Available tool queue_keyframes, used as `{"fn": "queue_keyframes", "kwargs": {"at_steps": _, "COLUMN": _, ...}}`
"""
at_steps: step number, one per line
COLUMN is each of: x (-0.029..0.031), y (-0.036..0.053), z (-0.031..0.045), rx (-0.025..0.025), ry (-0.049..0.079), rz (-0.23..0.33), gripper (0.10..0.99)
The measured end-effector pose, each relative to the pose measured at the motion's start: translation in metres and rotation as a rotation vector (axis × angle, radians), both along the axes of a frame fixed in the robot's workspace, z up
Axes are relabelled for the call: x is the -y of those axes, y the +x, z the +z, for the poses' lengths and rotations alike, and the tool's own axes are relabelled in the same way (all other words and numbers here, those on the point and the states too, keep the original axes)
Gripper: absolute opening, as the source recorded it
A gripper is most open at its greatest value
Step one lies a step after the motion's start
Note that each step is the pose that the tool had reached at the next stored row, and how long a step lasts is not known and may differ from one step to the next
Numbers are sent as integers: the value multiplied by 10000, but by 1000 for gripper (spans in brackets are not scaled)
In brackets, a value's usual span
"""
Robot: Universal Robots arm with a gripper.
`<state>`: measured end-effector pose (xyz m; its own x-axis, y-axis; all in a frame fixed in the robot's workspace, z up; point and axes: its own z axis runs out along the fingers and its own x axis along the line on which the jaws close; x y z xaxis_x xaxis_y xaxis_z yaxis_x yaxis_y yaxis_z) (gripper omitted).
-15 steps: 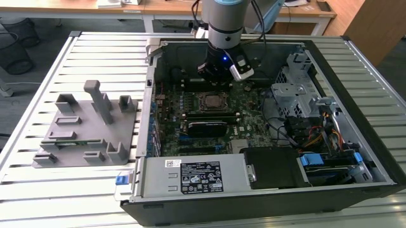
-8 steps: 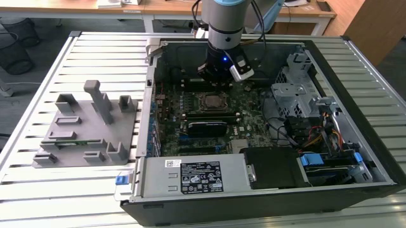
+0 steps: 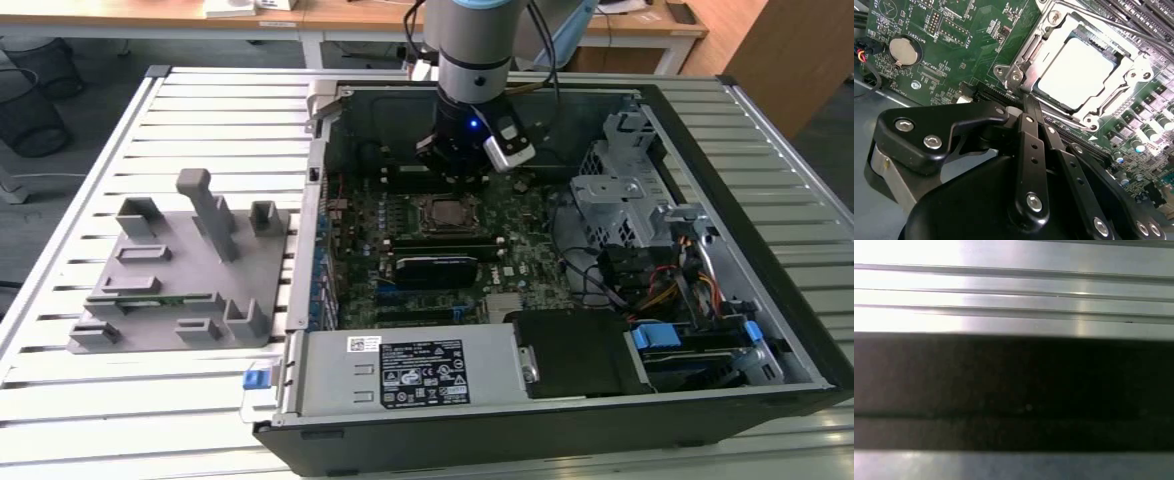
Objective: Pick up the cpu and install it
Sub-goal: 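Install the first cpu locking lever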
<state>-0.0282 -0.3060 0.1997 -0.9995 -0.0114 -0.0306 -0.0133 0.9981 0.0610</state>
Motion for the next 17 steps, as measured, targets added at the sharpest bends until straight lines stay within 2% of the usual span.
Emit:
{"fn": "queue_keyframes", "kwargs": {"at_steps": 6, "x": 0, "y": 0, "z": 4, "rx": 3, "ry": -5, "rz": 0, "gripper": 114}}
{"fn": "queue_keyframes", "kwargs": {"at_steps": 13, "x": -4, "y": 12, "z": -25, "rx": -6, "ry": -334, "rz": 0, "gripper": 114}}
{"fn": "queue_keyframes", "kwargs": {"at_steps": 17, "x": -26, "y": 19, "z": -45, "rx": -4, "ry": -337, "rz": -1, "gripper": 114}}
